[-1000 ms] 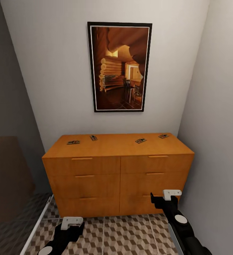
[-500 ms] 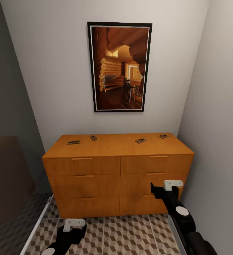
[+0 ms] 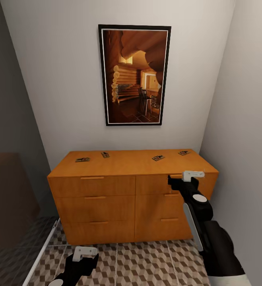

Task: Take the four mousetraps from the cabinet in the bathroom and place them on the bathroom floor. Make sure all four end up on the same floor surface, and ensure that at least two of them are either under or directly next to the same bathroom sink.

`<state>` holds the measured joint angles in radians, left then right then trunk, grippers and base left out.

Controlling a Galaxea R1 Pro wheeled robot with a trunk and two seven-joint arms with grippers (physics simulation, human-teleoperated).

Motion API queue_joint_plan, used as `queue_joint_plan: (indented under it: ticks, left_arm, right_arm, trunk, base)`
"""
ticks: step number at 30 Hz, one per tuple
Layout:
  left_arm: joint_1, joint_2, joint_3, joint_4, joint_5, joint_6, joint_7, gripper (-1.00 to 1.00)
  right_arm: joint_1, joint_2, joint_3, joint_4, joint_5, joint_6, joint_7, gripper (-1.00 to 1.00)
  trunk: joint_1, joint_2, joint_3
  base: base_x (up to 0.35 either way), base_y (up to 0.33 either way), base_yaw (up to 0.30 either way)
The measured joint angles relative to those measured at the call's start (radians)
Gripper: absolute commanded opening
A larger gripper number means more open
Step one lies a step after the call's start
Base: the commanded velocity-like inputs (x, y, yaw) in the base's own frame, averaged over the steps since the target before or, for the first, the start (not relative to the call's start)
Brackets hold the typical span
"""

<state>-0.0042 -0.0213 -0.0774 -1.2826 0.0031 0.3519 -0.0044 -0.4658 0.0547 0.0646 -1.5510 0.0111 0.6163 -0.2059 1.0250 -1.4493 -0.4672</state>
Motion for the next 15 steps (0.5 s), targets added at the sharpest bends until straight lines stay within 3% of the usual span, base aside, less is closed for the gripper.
queue_joint_plan:
  ticks: [4,9,15]
  left_arm:
    - [0.0,0.0,0.0,0.0,0.0,0.0,0.0,1.0]
    - [0.0,0.0,0.001,0.0,0.0,0.0,0.0,1.0]
    - [0.0,0.0,0.001,0.002,0.0,0.0,-0.001,1.0]
  right_arm:
    - [-0.084,0.002,0.0,0.0,0.0,0.036,-0.001,1.0]
    - [-0.224,0.034,0.002,0.001,0.002,0.137,-0.002,1.0]
    - [-0.375,0.053,0.013,0.019,0.012,0.22,-0.003,1.0]
  trunk:
    - [0.0,0.0,0.0]
    - [0.0,0.0,0.0]
    - [0.0,0.0,0.0]
  base:
    - [0.0,0.0,0.0]
    - [0.0,0.0,0.0]
    - [0.0,0.0,0.0]
